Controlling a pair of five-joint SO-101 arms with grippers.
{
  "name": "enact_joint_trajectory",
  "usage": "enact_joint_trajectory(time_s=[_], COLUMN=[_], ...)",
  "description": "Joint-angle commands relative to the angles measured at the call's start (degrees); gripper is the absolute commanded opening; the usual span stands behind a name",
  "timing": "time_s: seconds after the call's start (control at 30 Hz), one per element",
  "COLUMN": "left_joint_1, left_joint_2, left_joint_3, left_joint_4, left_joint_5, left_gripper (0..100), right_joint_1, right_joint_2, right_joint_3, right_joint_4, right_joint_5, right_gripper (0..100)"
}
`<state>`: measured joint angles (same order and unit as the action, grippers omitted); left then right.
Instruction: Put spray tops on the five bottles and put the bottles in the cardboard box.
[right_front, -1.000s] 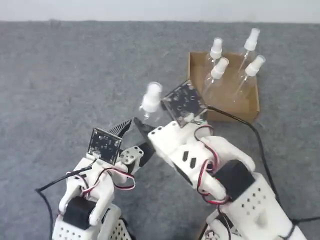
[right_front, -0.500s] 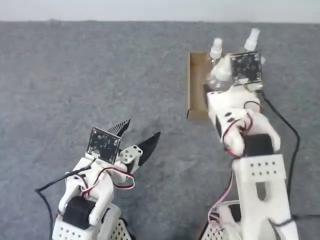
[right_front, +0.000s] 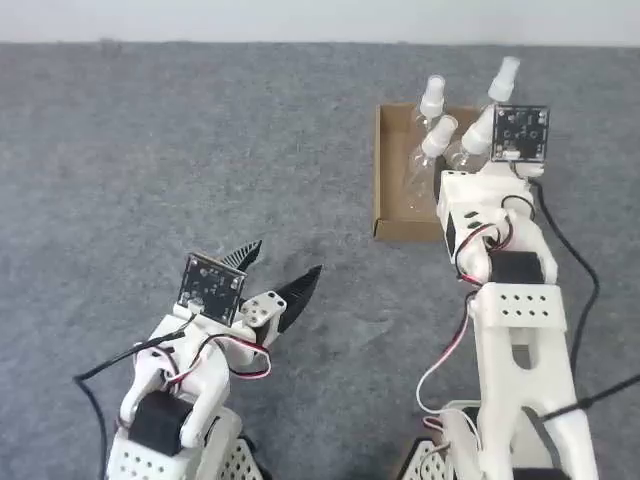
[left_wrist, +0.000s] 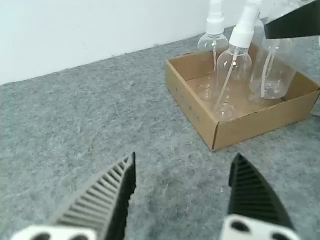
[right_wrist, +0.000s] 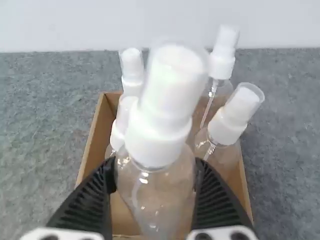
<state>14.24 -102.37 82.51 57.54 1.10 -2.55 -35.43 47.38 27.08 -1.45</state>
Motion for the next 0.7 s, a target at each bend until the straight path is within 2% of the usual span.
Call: enact_joint_trajectory(time_s=[0.0,0.3,0.67], left_joint_1=[-0.18,-0.18,-0.18], left_joint_2=[-0.35,-0.62,-0.62], left_joint_3=[-0.57,-0.66,-0.66], left_joint_4=[-1.41,-0.35,-0.26], left_joint_5=[-0.35,-0.35,-0.35], left_gripper=[28,28,28], right_joint_1=[0.92,0.92,1.01], right_joint_2=[1.19,8.57,11.74], right_joint_3=[0.26,0.35,1.67], right_joint_4=[-3.74,-10.15,-11.56], right_joint_5=[-0.7,-0.7,-0.79], right_gripper=[0.6,0.6,0.6])
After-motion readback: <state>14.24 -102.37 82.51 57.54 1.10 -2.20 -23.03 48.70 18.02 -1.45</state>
